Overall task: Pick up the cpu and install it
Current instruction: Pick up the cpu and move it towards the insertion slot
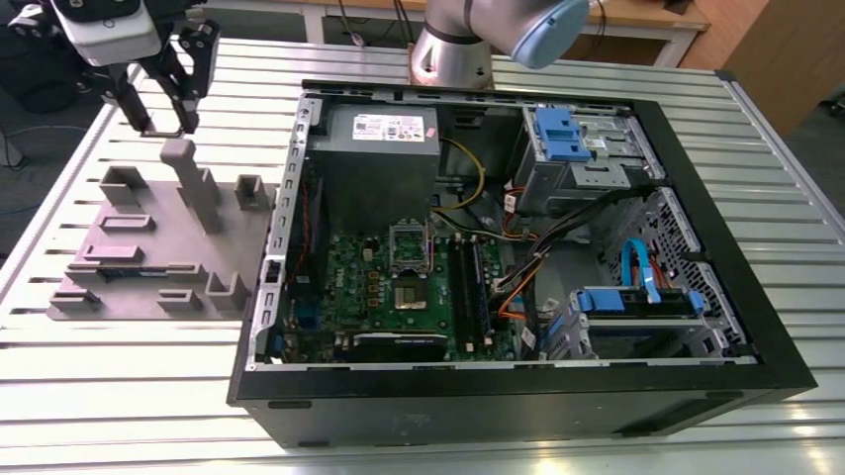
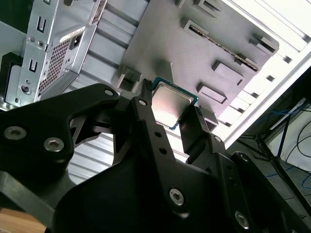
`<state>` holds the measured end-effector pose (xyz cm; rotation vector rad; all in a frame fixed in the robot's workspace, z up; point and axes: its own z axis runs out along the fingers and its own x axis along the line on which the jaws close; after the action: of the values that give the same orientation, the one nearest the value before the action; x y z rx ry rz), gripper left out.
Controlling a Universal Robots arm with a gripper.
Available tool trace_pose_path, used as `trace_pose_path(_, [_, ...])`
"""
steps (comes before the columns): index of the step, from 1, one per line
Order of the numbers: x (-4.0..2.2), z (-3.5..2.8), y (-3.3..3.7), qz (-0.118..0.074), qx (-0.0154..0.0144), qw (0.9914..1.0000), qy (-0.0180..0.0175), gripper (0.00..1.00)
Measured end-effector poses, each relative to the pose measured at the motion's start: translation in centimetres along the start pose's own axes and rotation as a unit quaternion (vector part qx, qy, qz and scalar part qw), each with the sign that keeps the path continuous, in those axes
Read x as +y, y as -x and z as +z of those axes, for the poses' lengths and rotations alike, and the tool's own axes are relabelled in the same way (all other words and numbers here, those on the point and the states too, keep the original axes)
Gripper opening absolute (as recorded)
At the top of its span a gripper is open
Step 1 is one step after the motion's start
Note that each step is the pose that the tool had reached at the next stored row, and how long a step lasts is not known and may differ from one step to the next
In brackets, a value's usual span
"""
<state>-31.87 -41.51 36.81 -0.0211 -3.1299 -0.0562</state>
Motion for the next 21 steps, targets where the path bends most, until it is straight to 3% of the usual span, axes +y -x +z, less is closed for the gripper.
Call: trace_pose_path(21, [0.01, -0.01, 1.14, 0.0, 0.0, 1.0, 0.0, 0.47])
